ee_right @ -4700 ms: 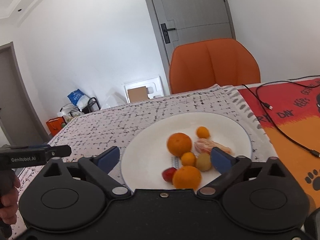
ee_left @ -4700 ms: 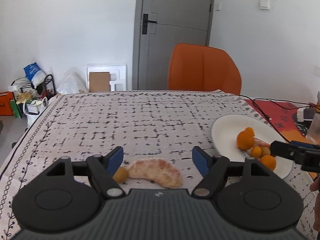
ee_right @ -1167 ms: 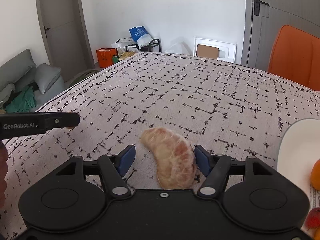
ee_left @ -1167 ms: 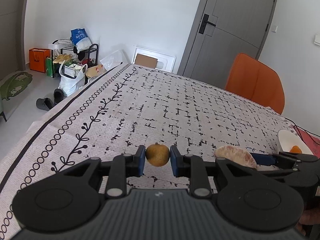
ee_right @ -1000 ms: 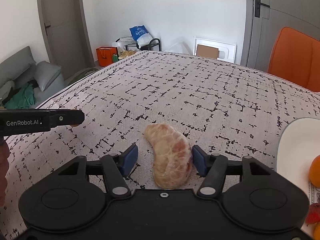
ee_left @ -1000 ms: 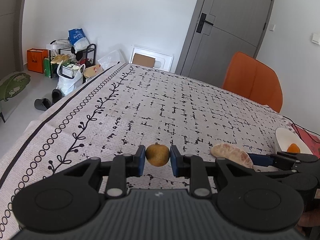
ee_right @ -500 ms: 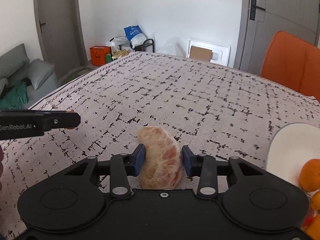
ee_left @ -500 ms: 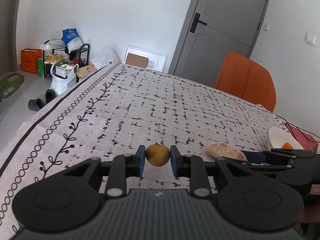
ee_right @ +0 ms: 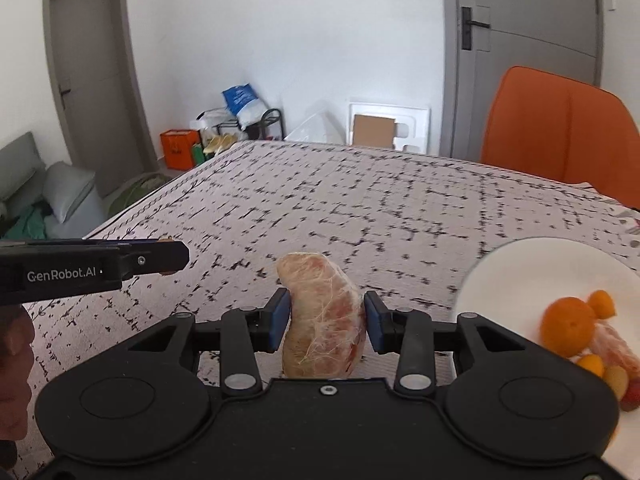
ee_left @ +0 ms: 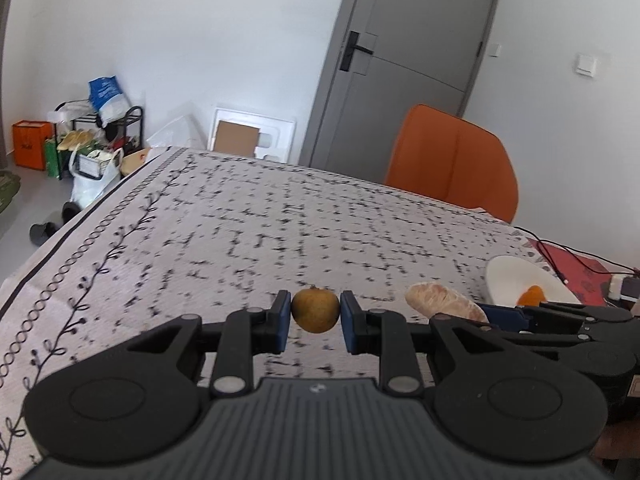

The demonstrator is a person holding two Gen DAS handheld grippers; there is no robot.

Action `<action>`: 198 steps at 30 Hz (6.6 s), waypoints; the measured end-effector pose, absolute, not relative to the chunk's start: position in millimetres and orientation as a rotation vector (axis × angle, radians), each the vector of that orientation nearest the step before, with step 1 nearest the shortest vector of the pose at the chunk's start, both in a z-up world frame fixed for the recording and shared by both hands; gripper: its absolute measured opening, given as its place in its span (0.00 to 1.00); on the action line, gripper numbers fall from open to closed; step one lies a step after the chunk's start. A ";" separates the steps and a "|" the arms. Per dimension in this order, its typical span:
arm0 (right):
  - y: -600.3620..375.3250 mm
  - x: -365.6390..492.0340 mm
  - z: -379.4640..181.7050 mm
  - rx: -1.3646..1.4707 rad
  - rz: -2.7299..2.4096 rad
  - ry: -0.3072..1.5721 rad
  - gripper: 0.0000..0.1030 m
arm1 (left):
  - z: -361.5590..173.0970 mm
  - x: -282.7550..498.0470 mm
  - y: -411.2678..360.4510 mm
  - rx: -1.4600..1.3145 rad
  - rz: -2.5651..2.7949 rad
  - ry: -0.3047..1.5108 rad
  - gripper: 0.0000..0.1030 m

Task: Organize fruits

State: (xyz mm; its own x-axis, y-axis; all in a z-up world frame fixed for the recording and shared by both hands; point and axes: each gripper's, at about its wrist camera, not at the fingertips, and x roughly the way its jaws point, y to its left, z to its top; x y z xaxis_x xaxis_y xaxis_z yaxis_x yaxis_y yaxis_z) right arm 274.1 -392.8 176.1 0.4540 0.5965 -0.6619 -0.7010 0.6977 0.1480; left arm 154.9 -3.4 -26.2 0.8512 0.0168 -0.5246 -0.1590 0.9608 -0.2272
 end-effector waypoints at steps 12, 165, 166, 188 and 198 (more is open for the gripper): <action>-432.2 282.5 187.1 -0.097 0.719 0.714 0.37 | -18.6 166.3 -34.9 -0.230 0.031 0.535 0.24; -520.0 139.2 258.3 0.051 0.585 0.644 1.00 | 50.1 18.2 -56.1 -0.037 0.079 0.470 1.00; -520.0 136.0 259.9 0.041 0.585 0.636 1.00 | 51.0 17.0 -56.4 -0.037 0.078 0.470 1.00; -526.6 113.8 270.0 0.042 0.568 0.598 1.00 | 55.2 6.4 -59.9 -0.057 0.057 0.489 1.00; -529.1 112.9 270.2 0.050 0.562 0.599 1.00 | 54.7 5.6 -64.3 -0.031 0.063 0.482 1.00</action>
